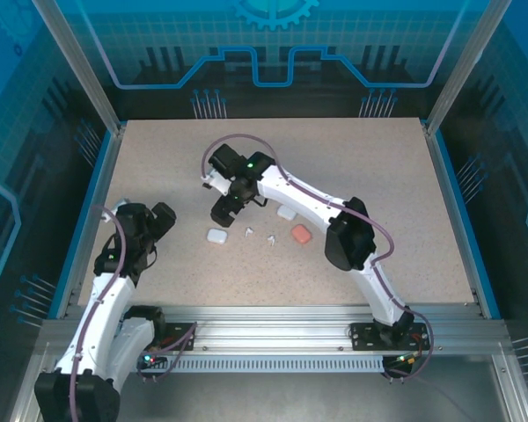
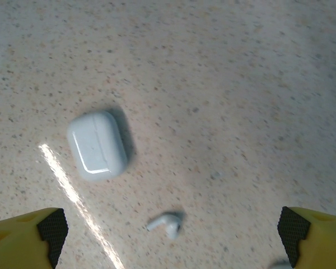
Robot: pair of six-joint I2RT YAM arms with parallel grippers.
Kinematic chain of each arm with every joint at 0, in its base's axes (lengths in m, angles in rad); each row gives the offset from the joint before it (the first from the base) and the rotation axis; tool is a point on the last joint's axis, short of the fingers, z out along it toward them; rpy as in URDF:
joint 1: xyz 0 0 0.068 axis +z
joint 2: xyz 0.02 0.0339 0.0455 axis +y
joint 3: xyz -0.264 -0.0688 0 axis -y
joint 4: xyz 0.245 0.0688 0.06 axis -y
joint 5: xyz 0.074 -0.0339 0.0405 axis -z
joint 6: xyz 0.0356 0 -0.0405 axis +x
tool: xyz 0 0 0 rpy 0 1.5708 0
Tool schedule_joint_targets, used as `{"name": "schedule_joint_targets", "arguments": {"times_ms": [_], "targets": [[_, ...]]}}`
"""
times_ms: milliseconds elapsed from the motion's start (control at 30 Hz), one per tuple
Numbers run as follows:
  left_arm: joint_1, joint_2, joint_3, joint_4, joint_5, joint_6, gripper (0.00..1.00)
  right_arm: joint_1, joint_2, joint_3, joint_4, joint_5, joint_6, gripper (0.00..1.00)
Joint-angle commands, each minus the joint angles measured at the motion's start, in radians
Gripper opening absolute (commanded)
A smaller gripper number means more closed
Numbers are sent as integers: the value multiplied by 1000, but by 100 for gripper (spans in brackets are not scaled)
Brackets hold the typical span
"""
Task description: Insert the wireless bluetooth earbuds into the charging case
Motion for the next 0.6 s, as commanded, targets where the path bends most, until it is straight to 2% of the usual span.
{"name": "schedule_joint_targets", "arguments": {"times_ms": [0,300,567], "targets": [[19,3,31,-69,-25,-51,99,28,77,79,-71,-62,-48,100],[29,0,18,-52,-9,-59,99,61,232,213,-133,-54,-111,100],[29,5,4,-33,-7,-63,99,93,277,229,-129,-64,-127,98]]}}
